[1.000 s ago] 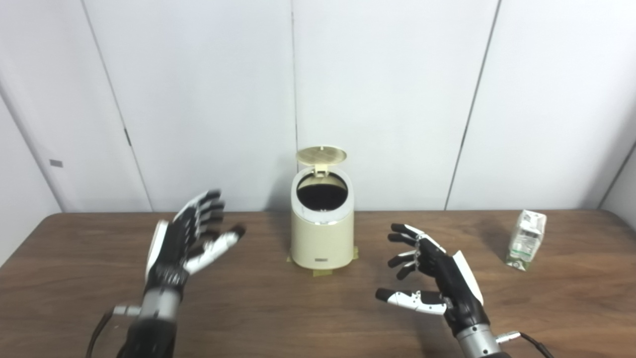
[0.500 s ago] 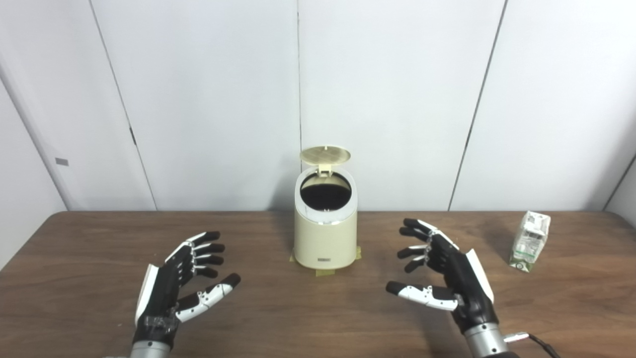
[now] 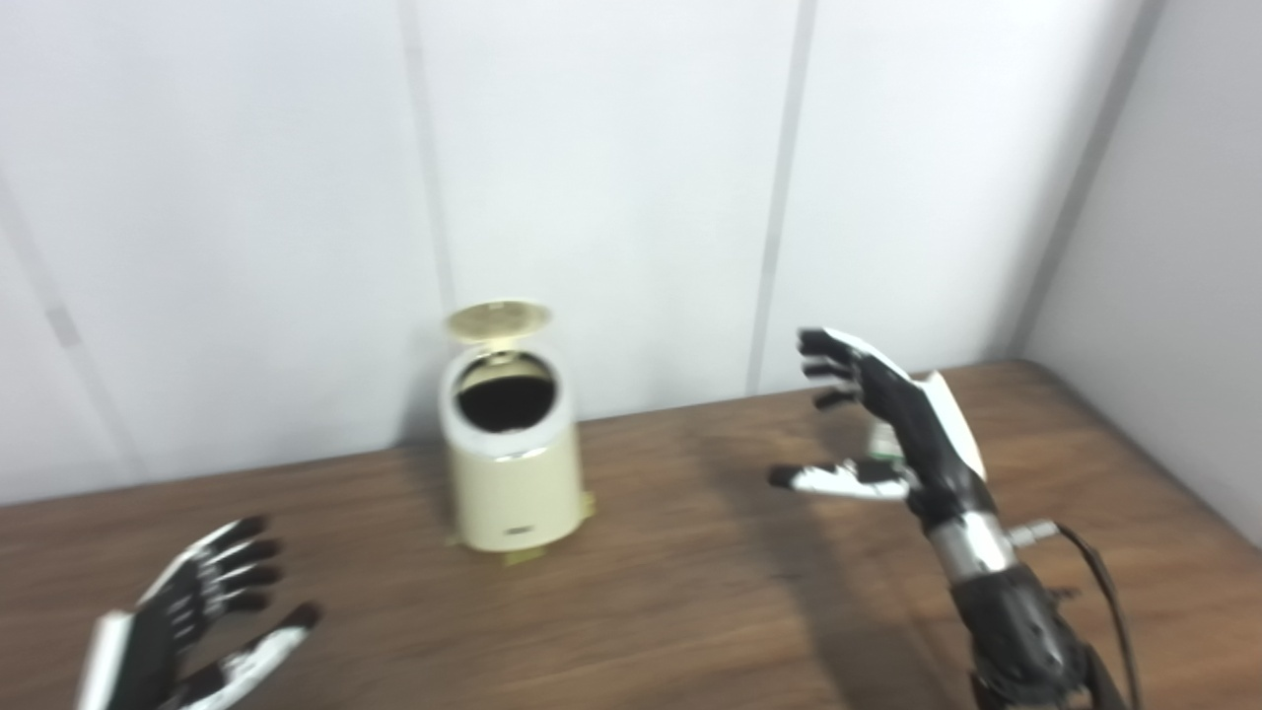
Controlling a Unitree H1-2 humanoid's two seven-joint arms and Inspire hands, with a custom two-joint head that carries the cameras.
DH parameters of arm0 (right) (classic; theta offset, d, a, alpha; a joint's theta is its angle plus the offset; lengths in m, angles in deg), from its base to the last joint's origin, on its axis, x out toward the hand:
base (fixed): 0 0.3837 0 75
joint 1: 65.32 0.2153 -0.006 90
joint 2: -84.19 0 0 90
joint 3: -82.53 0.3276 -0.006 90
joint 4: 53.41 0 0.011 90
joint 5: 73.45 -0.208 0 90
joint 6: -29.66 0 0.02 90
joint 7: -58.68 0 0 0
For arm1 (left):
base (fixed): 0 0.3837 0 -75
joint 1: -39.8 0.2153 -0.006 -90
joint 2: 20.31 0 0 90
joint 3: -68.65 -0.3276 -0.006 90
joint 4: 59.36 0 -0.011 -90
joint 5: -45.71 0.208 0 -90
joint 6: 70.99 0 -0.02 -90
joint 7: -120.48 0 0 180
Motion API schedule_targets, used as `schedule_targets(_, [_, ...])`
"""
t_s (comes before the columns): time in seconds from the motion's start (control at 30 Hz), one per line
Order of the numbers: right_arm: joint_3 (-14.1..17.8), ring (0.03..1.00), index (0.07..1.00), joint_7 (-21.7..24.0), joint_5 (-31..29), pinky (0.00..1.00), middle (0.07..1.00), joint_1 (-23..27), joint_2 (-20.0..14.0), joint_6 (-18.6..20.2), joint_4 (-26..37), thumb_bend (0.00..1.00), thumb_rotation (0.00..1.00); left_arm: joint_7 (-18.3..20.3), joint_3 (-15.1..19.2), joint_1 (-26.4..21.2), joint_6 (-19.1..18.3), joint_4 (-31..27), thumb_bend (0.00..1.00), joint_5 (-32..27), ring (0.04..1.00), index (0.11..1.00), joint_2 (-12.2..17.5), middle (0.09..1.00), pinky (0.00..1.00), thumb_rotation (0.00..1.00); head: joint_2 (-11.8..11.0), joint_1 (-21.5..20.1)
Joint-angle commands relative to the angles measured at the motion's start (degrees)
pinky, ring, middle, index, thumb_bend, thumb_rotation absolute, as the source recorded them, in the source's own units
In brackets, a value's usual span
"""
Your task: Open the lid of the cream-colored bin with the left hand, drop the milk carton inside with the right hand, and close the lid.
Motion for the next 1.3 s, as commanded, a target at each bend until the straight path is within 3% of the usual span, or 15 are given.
schedule_targets(0.0, [1.8, 0.812, 0.824, -0.5, 1.3, 0.7, 0.826, 2.0, -3.8, -0.4, 0.7, 0.66, 0.18, -0.9, 0.8, -1.6, -0.6, -1.1, 0.67, 0.1, 0.682, 0.783, 0.4, 0.734, 0.61, 0.06, 0.1, -0.2])
schedule_targets(0.13, [3.6, 0.872, 0.887, 1.9, -1.0, 0.74, 0.903, 2.2, -9.4, -0.6, -2.5, 0.73, 0.17, -1.2, 1.2, -1.4, -2.4, -2.1, 0.65, 0.9, 0.691, 0.782, 0.3, 0.732, 0.62, 0.0, 0.0, -0.5])
schedule_targets(0.23, [4.8, 0.924, 0.928, 2.4, -4.2, 0.84, 0.953, 2.7, -12.3, -4.5, -8.0, 0.77, 0.18, -1.0, 1.4, -1.4, -4.1, -2.8, 0.64, 1.2, 0.689, 0.779, 0.4, 0.732, 0.61, 0.0, 0.0, -0.8])
schedule_targets(0.33, [5.3, 0.91, 0.926, 0.3, -1.4, 0.86, 0.923, 3.9, -14.2, -4.1, -11.7, 0.83, 0.25, -0.9, 1.7, -1.5, -5.3, -3.3, 0.63, 0.8, 0.689, 0.779, 0.5, 0.733, 0.61, 0.0, 0.2, -0.9])
schedule_targets(0.47, [5.9, 0.925, 0.923, 0.7, -1.9, 0.84, 0.935, 6.3, -15.5, -0.7, -15.0, 0.82, 0.24, -0.5, 1.9, -1.6, -6.1, -3.4, 0.63, 0.4, 0.683, 0.772, 1.0, 0.727, 0.61, 0.0, 0.2, -1.3])
schedule_targets(0.57, [7.1, 0.892, 0.935, 3.9, -8.3, 0.78, 0.942, 8.7, -16.2, -1.5, -19.7, 0.79, 0.21, -0.3, 2.1, -1.7, -6.8, -3.6, 0.63, 0.5, 0.674, 0.766, 1.2, 0.722, 0.6, 0.0, 0.4, -1.4])
schedule_targets(0.77, [8.2, 0.9, 0.931, 9.5, -18.2, 0.84, 0.919, 12.8, -17.1, -1.3, -28.4, 0.85, 0.28, -0.2, 1.9, -1.8, -7.0, -3.2, 0.64, 0.7, 0.673, 0.761, 1.5, 0.718, 0.61, 0.0, 0.5, -1.3])
schedule_targets(0.93, [6.8, 0.884, 0.932, 10.7, -18.3, 0.84, 0.919, 14.4, -18.0, -0.9, -33.5, 0.94, 0.32, 0.2, 1.8, -1.8, -7.0, -3.6, 0.63, 0.4, 0.664, 0.761, 1.5, 0.713, 0.59, 0.0, 0.8, -1.1])
schedule_targets(1.13, [5.9, 0.924, 0.943, 11.1, -18.5, 0.86, 0.947, 14.9, -17.1, -1.7, -36.8, 0.86, 0.25, 0.5, 1.8, -1.6, -8.0, -4.6, 0.63, 0.4, 0.659, 0.759, 1.5, 0.71, 0.59, 0.0, 1.2, -0.9])
schedule_targets(1.27, [5.1, 0.899, 0.932, 10.3, -18.1, 0.84, 0.934, 15.3, -16.2, -2.7, -38.8, 0.9, 0.28, 0.7, 1.9, -1.4, -7.8, -4.6, 0.63, 0.2, 0.655, 0.755, 1.7, 0.708, 0.59, 0.0, 1.3, -0.9])
